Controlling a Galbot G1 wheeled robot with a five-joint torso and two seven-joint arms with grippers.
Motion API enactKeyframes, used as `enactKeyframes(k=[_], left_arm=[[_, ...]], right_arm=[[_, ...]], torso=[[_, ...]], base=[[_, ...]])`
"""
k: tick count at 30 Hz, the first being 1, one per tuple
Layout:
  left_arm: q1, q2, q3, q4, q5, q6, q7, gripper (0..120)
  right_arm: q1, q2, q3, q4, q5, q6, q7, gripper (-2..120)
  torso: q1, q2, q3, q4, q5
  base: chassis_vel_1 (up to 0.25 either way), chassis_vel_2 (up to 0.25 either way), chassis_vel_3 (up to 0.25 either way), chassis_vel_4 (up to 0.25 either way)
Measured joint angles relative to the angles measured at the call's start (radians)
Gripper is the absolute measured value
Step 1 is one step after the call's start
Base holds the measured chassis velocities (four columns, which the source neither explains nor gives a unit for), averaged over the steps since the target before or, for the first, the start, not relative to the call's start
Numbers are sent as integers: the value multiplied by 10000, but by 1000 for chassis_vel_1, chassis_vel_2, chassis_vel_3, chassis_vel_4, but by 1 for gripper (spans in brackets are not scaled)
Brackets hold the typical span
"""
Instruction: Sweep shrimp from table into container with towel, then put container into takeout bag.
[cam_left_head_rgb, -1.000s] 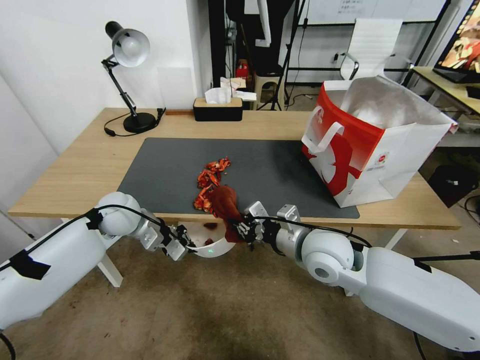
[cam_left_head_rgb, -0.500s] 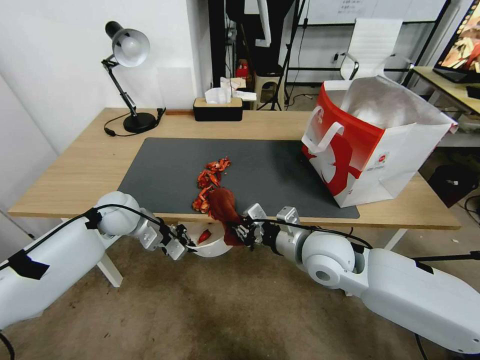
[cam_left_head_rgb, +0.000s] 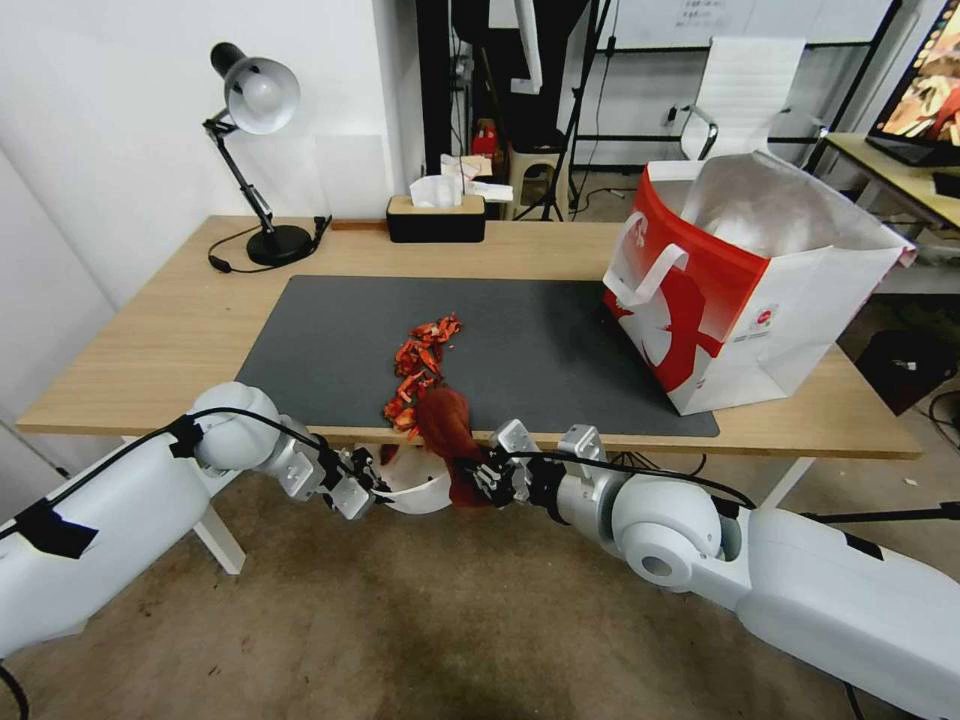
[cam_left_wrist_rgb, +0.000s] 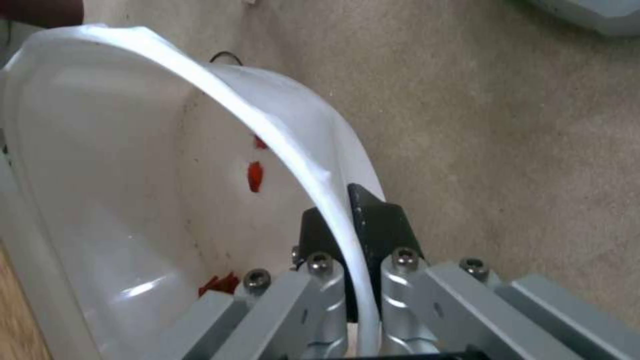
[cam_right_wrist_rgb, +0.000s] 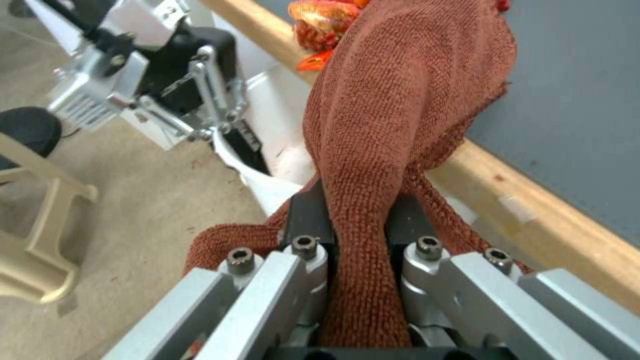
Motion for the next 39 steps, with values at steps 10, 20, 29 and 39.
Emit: enactKeyframes(k=[10, 20, 29, 39], left_arm=[[19, 33, -13, -123, 3, 60, -3, 0], [36, 72, -22, -144, -4, 64, -6, 0], [-1, -9, 54, -110, 0, 83, -5, 0], [-70, -18, 93, -114, 1, 96, 6, 0]], right_arm=[[-107, -112, 39, 204, -49, -14, -209, 7], [78, -76, -104, 278, -7, -37, -308, 7], [36, -199, -95, 400, -6, -43, -449, 7], [113, -308, -67, 504, 21, -25, -547, 7]], torso=[[-1, 0, 0, 0, 0], [-1, 0, 0, 1, 0], [0, -1, 0, 0, 0], [0, 0, 0, 0, -1]], base=[[0, 0, 0, 0], [0, 0, 0, 0], [0, 0, 0, 0], [0, 0, 0, 0]])
